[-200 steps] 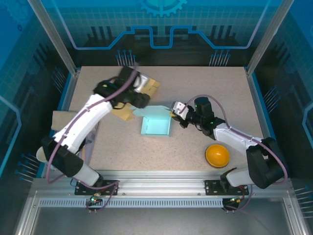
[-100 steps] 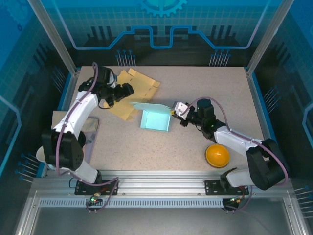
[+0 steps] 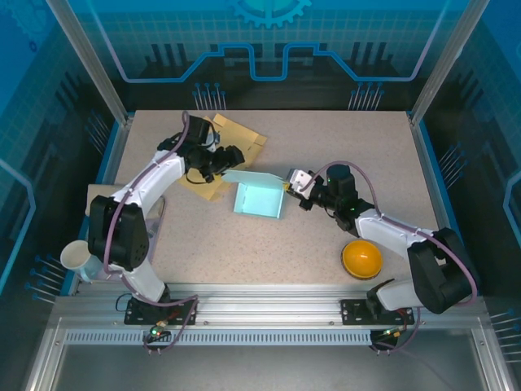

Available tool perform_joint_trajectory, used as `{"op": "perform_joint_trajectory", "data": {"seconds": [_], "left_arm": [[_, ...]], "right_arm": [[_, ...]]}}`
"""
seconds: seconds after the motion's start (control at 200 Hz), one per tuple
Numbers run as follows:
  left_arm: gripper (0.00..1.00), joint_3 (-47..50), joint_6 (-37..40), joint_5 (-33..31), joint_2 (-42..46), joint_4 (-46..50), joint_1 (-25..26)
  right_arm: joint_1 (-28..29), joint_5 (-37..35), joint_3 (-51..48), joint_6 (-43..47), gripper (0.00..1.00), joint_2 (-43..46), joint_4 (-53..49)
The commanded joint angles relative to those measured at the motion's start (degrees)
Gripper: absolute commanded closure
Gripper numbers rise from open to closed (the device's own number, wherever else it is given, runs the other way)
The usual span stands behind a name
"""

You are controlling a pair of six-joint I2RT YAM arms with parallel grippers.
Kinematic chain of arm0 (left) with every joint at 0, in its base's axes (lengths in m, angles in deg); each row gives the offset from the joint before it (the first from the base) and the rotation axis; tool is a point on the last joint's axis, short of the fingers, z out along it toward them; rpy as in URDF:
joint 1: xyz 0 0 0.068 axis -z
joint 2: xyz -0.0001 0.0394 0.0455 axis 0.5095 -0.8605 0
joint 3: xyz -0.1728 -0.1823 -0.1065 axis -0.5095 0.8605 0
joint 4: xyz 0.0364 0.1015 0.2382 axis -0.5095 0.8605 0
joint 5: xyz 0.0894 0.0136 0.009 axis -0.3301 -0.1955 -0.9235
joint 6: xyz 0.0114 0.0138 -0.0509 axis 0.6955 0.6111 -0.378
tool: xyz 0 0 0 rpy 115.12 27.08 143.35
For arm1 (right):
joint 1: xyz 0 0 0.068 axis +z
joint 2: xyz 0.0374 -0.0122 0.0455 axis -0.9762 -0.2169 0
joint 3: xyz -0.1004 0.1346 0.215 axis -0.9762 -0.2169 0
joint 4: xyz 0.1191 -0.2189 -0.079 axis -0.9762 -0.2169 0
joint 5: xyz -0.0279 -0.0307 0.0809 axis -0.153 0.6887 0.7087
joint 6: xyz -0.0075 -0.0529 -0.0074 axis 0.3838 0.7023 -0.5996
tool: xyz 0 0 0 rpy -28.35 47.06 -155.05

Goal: Fold the paper box

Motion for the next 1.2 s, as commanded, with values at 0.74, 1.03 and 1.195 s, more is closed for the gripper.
{"op": "perform_joint_trajectory", "data": {"seconds": [0.74, 1.03, 1.195], "left_arm": [[0.26, 14.27, -31.76, -8.35, 10.8, -17.27, 10.45], [0.26, 16.01, -38.13, -14.11, 11.56, -21.13, 12.77], [0.22, 16.2, -41.07, -15.65, 12.36, -21.46, 13.82]], "right_arm": [[12.27, -19.26, -1.28, -7.06, 1.0, -6.6, 8.09], [18.98, -31.52, 0.25, -15.4, 1.0, -10.58, 9.22], [21.71, -36.7, -0.46, -18.27, 1.0, -12.15, 13.22]]}}
